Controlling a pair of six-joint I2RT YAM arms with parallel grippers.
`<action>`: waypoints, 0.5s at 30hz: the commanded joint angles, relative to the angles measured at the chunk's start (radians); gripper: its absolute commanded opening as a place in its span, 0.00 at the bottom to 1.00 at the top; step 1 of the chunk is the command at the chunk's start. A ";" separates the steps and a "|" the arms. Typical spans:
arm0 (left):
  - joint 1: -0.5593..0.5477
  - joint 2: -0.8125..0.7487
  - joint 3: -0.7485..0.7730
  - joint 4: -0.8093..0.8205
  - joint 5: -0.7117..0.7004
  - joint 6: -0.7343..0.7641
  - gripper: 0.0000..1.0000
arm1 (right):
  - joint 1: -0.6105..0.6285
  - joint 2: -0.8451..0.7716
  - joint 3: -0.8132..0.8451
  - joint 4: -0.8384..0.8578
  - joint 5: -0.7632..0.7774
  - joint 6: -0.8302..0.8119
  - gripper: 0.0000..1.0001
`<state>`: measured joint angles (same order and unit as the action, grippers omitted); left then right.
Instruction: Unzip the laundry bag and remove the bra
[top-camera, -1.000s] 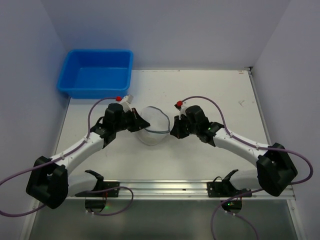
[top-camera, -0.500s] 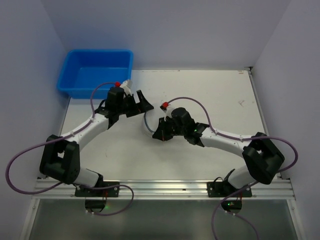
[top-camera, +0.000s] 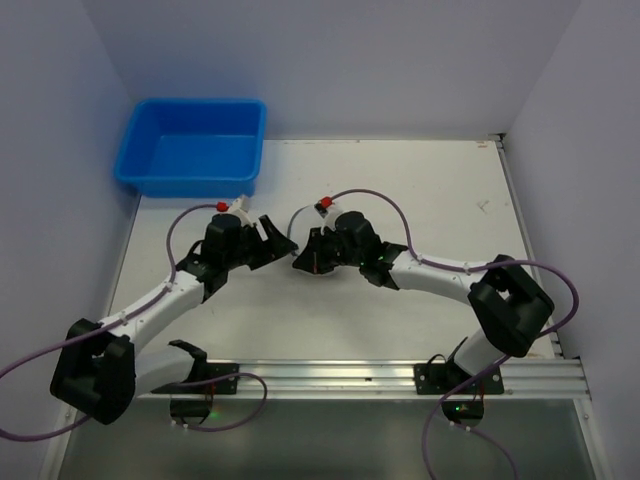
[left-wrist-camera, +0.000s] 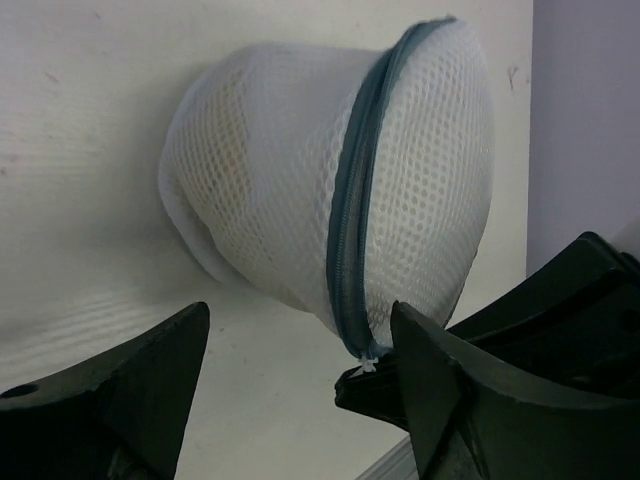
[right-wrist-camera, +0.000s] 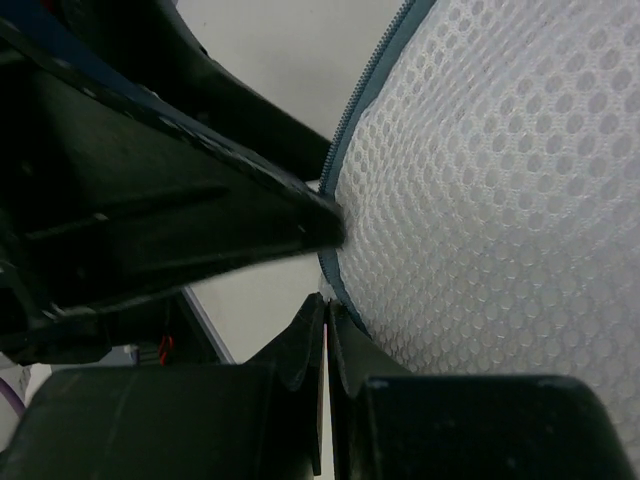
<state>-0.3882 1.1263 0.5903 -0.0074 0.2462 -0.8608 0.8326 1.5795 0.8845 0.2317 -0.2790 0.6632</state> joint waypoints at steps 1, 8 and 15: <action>-0.063 0.050 0.000 0.109 -0.010 -0.060 0.74 | 0.008 0.001 0.045 0.051 0.023 0.009 0.00; -0.077 0.063 -0.015 0.147 -0.067 -0.087 0.22 | 0.011 -0.041 0.007 0.008 0.023 -0.011 0.00; -0.060 0.040 -0.015 0.099 -0.084 -0.053 0.00 | -0.049 -0.179 -0.102 -0.213 0.083 -0.137 0.00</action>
<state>-0.4664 1.1870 0.5797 0.0864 0.2134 -0.9470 0.8276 1.4940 0.8345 0.1291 -0.2291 0.5999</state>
